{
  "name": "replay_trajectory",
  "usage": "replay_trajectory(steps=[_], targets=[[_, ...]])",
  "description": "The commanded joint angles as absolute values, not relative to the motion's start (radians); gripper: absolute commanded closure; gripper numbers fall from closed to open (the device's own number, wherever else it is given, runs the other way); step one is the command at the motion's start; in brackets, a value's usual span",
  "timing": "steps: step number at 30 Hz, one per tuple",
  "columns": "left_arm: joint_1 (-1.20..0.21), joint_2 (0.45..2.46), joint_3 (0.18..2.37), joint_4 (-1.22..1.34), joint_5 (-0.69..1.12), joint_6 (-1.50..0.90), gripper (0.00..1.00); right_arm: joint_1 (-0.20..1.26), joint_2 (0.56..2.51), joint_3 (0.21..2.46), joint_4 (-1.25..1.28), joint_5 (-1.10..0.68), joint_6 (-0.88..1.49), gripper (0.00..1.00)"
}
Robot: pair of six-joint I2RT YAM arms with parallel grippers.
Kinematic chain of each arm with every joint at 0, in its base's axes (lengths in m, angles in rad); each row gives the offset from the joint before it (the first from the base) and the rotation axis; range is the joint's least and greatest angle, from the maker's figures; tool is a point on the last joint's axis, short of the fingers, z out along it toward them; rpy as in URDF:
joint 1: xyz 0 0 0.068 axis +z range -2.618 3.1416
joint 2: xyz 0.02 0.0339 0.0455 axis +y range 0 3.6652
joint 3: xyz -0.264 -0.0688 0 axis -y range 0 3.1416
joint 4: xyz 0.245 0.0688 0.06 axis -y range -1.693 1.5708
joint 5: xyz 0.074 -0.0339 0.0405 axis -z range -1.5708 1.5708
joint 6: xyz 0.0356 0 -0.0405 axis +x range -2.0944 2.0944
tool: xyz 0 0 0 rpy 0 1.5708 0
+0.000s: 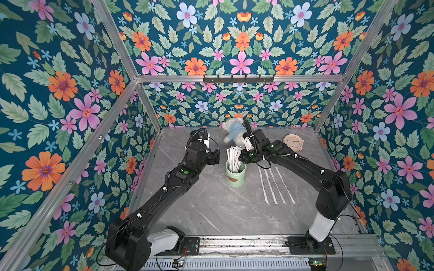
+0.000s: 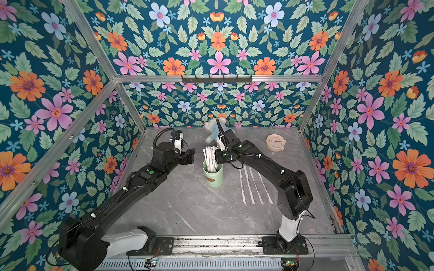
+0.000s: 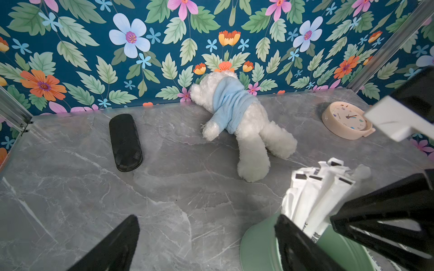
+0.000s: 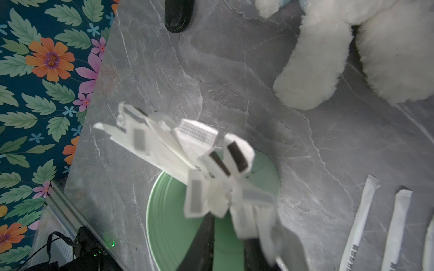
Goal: Take the straws out of the storage container
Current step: Pick up the straw from the container.
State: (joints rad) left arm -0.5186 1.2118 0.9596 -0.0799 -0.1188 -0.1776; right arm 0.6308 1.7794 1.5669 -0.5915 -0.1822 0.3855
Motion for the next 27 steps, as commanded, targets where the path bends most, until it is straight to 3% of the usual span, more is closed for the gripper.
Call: replay_trajectory(steps=[1,19,27], targets=[[-0.520,1.212,0.958,-0.076,-0.126,-0.170,0.08,0.629,1.782,1.572,-0.611,-0.167,0.377,0.76],[-0.520,1.215,0.959,-0.075,-0.128,-0.169,0.08,0.629,1.834,1.623,-0.620,-0.199,0.362,0.72],[-0.520,1.218,0.958,-0.076,-0.129,-0.167,0.08,0.632,1.845,1.641,-0.624,-0.230,0.356,0.81]])
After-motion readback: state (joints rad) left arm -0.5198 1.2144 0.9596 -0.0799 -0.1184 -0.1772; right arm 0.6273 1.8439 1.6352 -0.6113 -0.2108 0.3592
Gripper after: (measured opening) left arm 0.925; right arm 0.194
